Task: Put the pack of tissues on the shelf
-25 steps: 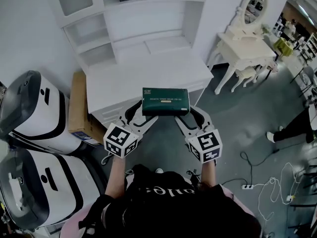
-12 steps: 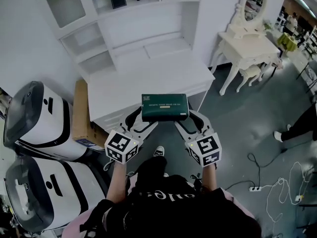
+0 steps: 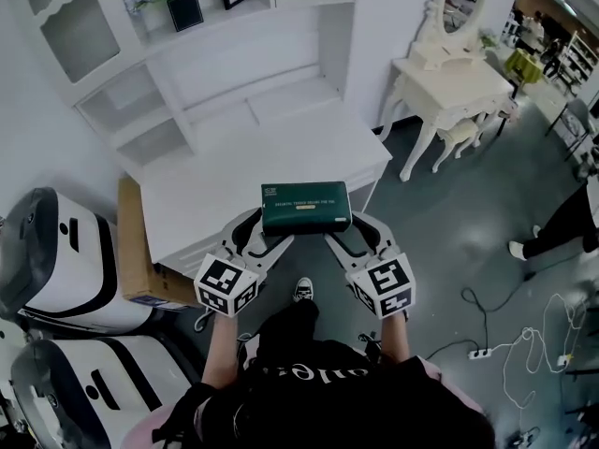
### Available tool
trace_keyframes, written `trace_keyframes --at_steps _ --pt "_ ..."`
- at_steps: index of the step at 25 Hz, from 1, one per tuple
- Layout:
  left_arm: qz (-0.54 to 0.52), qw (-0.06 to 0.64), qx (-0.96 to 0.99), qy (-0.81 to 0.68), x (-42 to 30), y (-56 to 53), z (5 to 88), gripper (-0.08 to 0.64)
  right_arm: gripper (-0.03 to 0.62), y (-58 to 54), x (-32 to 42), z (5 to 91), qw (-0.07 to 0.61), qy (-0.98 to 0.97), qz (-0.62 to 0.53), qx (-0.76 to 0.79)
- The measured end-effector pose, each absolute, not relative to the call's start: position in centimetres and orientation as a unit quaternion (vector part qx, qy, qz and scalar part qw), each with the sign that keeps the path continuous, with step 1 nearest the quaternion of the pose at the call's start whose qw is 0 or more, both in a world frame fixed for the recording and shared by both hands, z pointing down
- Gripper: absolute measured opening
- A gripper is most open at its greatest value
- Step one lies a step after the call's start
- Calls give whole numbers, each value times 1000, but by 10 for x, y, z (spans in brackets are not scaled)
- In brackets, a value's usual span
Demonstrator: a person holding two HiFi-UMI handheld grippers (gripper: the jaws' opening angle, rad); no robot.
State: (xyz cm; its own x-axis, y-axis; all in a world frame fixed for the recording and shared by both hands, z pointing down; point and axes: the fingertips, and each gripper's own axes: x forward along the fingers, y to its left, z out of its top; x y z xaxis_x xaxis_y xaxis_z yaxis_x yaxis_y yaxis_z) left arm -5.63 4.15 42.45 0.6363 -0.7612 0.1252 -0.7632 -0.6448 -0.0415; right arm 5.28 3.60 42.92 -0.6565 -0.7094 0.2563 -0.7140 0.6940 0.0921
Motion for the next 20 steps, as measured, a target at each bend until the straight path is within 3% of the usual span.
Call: trace_keyframes --at_steps 20 --pt "38 -15 921 -387 -59 -206 401 326 242 -204 50 403 146 -891 -9 429"
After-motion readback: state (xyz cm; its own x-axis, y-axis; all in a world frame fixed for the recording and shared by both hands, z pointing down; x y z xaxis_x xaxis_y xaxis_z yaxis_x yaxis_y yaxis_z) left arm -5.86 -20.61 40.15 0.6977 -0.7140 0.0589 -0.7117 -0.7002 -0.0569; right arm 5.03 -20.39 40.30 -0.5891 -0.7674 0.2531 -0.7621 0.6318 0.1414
